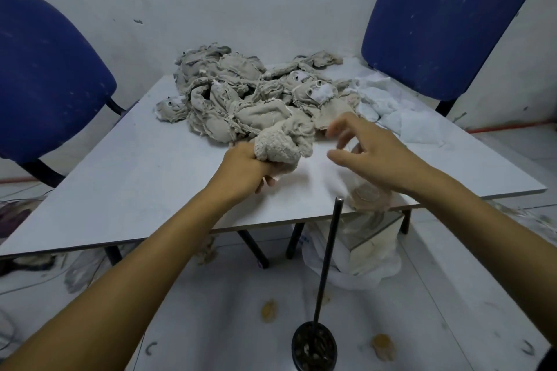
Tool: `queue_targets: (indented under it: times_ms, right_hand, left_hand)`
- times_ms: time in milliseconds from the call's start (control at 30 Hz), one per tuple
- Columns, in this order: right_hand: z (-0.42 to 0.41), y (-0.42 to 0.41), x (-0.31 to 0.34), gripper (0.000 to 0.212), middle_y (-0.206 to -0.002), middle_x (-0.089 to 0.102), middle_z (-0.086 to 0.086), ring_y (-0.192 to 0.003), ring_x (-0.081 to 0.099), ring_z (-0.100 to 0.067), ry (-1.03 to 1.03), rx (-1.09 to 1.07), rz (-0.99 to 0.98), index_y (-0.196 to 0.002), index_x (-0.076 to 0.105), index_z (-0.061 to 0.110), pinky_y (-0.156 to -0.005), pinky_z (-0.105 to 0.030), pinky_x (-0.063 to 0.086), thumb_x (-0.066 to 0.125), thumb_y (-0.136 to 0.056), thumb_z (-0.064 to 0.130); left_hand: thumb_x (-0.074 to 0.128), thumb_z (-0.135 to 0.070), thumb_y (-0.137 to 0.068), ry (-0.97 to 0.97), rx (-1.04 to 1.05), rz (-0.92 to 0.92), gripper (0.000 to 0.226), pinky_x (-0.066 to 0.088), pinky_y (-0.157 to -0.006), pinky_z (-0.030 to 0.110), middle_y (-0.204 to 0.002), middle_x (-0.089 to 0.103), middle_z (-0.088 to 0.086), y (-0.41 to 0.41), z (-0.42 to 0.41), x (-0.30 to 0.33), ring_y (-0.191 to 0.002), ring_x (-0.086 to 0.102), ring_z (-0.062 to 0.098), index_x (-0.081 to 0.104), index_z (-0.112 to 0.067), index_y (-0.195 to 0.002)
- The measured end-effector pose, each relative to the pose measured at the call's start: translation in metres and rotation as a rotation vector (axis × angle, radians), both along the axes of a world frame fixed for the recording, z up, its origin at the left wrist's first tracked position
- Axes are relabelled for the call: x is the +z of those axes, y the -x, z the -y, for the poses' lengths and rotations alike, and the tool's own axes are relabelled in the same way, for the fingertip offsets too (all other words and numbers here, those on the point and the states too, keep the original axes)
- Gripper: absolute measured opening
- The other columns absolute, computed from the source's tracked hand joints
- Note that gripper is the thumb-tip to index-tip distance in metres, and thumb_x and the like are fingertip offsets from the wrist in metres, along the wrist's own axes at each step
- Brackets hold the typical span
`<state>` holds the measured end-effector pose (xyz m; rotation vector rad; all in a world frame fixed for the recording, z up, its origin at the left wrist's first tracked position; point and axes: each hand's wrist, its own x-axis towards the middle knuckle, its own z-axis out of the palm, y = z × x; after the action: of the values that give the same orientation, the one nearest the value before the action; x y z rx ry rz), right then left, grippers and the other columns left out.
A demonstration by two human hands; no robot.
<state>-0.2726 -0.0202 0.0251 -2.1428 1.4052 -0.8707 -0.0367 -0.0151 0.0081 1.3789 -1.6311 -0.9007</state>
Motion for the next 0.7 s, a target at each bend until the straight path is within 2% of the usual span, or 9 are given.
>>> queue_targets:
  times_ms: [133,200,267,367,433,500,567,633,700]
  right_hand:
    - [0.006,0.001,-0.016,0.023,-0.099,0.065,0.006,-0.078,0.067,-0.012,-0.237,-0.039,-0.026,-0.100,0.056,0.036,-0.069,-0.036,0.056,0.059,-0.090,0.015]
    - [0.009,-0.005,-0.023,0.025,-0.104,0.064,0.005,-0.090,0.066,-0.014,-0.220,0.001,0.033,-0.101,0.058,0.033,-0.076,-0.036,0.057,0.058,-0.092,0.009]
    - [0.011,-0.006,-0.021,0.023,-0.109,0.061,0.007,-0.099,0.062,-0.008,-0.089,0.037,0.077,-0.103,0.058,0.032,-0.081,-0.027,0.054,0.058,-0.094,0.011]
    - [0.014,0.006,-0.010,0.012,-0.088,0.063,0.014,-0.078,0.059,-0.001,0.111,-0.024,0.029,-0.098,0.059,0.033,-0.065,-0.014,0.044,0.057,-0.095,0.021]
    - [0.013,0.017,-0.008,0.012,-0.072,0.067,0.009,-0.060,0.060,-0.003,0.046,-0.014,0.031,-0.094,0.059,0.033,-0.054,-0.012,0.043,0.053,-0.096,0.023]
    - [0.010,0.020,-0.012,0.013,-0.071,0.071,0.006,-0.055,0.063,-0.006,-0.071,0.031,-0.022,-0.095,0.057,0.030,-0.053,-0.021,0.049,0.050,-0.097,0.020]
    - [0.010,0.018,-0.017,0.014,-0.080,0.073,0.006,-0.066,0.068,-0.004,-0.075,0.051,-0.015,-0.097,0.057,0.027,-0.063,-0.023,0.053,0.051,-0.096,0.014]
    - [0.012,0.015,-0.017,0.014,-0.102,0.071,0.014,-0.091,0.065,0.007,-0.040,0.092,0.016,-0.103,0.056,0.027,-0.079,-0.014,0.049,0.055,-0.097,0.014]
    - [0.014,0.011,-0.018,0.017,-0.116,0.065,0.017,-0.105,0.059,0.011,-0.003,0.126,0.043,-0.110,0.056,0.028,-0.085,-0.009,0.046,0.058,-0.097,0.017]
  left_hand:
    - [0.063,0.009,-0.084,-0.119,-0.018,-0.062,0.022,0.035,-0.039,0.023,-0.076,0.072,0.021,0.003,0.006,-0.005,-0.048,0.061,0.022,0.070,-0.012,-0.082]
    - [0.064,0.007,-0.084,-0.131,-0.047,-0.062,0.021,0.035,-0.038,0.022,-0.083,0.069,0.033,0.004,0.007,-0.005,-0.050,0.061,0.027,0.071,-0.013,-0.081]
    - [0.067,0.004,-0.085,-0.127,-0.056,-0.076,0.018,0.036,-0.037,0.022,-0.085,0.066,0.039,0.004,0.008,-0.006,-0.050,0.061,0.028,0.070,-0.014,-0.080]
    - [0.070,-0.002,-0.086,-0.157,-0.090,-0.077,0.010,0.037,-0.039,0.022,-0.087,0.066,0.037,0.002,0.008,-0.007,-0.054,0.062,0.028,0.070,-0.012,-0.083]
    - [0.069,-0.004,-0.087,-0.186,-0.115,-0.070,0.010,0.037,-0.040,0.022,-0.078,0.069,0.031,0.001,0.008,-0.007,-0.052,0.062,0.024,0.071,-0.012,-0.081]
    - [0.067,-0.003,-0.089,-0.216,-0.151,-0.063,0.014,0.037,-0.038,0.020,-0.060,0.067,0.017,0.001,0.007,-0.005,-0.043,0.058,0.014,0.071,-0.011,-0.077]
    - [0.065,-0.003,-0.090,-0.232,-0.186,-0.056,0.016,0.037,-0.037,0.018,-0.053,0.066,0.007,0.003,0.005,-0.003,-0.038,0.055,0.009,0.070,-0.009,-0.077]
    - [0.065,-0.003,-0.091,-0.239,-0.194,-0.057,0.016,0.038,-0.038,0.017,-0.053,0.065,0.005,0.004,0.003,-0.002,-0.038,0.054,0.007,0.070,-0.009,-0.077]
    - [0.066,-0.004,-0.090,-0.234,-0.199,-0.062,0.015,0.038,-0.039,0.017,-0.054,0.066,0.005,0.006,0.003,-0.001,-0.039,0.055,0.008,0.071,-0.009,-0.076]
